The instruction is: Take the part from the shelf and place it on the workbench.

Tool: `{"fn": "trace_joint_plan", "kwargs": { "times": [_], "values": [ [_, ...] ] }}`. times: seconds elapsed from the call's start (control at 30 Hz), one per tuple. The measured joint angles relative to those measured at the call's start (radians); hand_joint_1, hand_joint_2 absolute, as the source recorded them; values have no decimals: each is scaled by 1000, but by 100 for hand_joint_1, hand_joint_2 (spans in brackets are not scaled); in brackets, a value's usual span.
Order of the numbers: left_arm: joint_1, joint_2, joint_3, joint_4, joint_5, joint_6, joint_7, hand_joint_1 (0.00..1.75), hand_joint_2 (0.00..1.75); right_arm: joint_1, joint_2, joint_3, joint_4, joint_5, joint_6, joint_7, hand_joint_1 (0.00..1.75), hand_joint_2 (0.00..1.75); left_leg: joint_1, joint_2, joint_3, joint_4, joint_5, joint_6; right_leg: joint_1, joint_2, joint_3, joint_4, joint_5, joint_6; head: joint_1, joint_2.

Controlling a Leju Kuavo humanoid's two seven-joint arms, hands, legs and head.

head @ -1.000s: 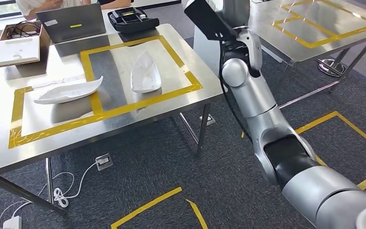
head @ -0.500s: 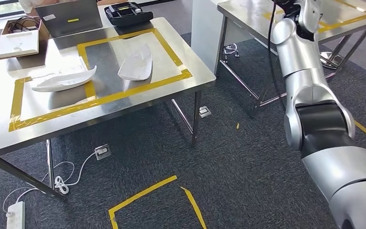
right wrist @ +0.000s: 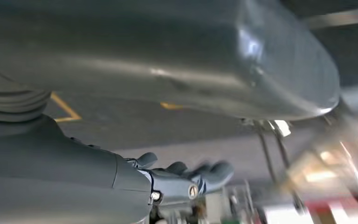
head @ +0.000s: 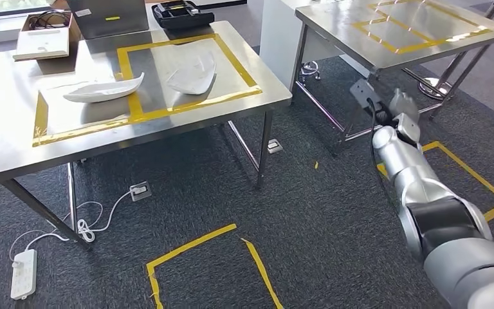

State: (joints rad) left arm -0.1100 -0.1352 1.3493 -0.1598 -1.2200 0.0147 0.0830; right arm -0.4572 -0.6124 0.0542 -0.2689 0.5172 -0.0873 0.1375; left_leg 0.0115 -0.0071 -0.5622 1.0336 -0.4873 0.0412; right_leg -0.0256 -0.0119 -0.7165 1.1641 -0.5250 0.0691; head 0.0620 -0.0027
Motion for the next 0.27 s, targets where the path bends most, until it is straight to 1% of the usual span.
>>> {"fn": "trace_joint_plan", "kwargs": {
  "times": [0.03,0.07,0.1,0.13,0.17,0.2,0.23,0.27],
  "values": [
    [0,0,0,0,-1,2,0,0,0,53,35,-13,11,-18,16,23,0,0,-2,-1,-14,1,11,1,2,2,-12,67,-33,0,1,0],
    [1,0,0,0,-2,3,1,0,0,108,76,-28,22,-37,29,43,0,0,-3,-3,-29,2,22,2,3,4,-13,115,-42,-2,2,0],
    [2,0,0,0,-4,3,1,0,0,164,118,-41,32,-54,37,58,0,0,-3,-5,-42,5,31,1,5,5,2,132,-31,-6,3,0],
    [3,-1,0,0,-5,3,2,0,0,216,154,-51,41,-68,42,68,0,0,-5,-8,-56,9,39,0,6,6,35,112,-8,-12,4,0],
    [2,-1,0,0,-7,3,3,0,0,258,185,-59,47,-77,50,80,0,0,-7,-10,-69,15,45,-2,8,5,85,59,9,-20,6,0],
    [1,-1,0,0,-9,3,4,0,0,289,211,-66,52,-86,63,99,0,0,-10,-11,-80,21,51,-7,12,3,140,-14,7,-28,8,0],
    [1,-2,0,0,-10,3,4,0,0,313,236,-77,56,-99,79,126,0,0,-13,-10,-86,24,57,-12,16,1,180,-72,0,-37,9,0],
    [0,-1,0,0,-11,4,4,0,0,322,247,-83,58,-105,91,143,0,0,-14,-9,-89,26,60,-15,19,-1,202,-107,-10,-41,9,0]
  ]
}}
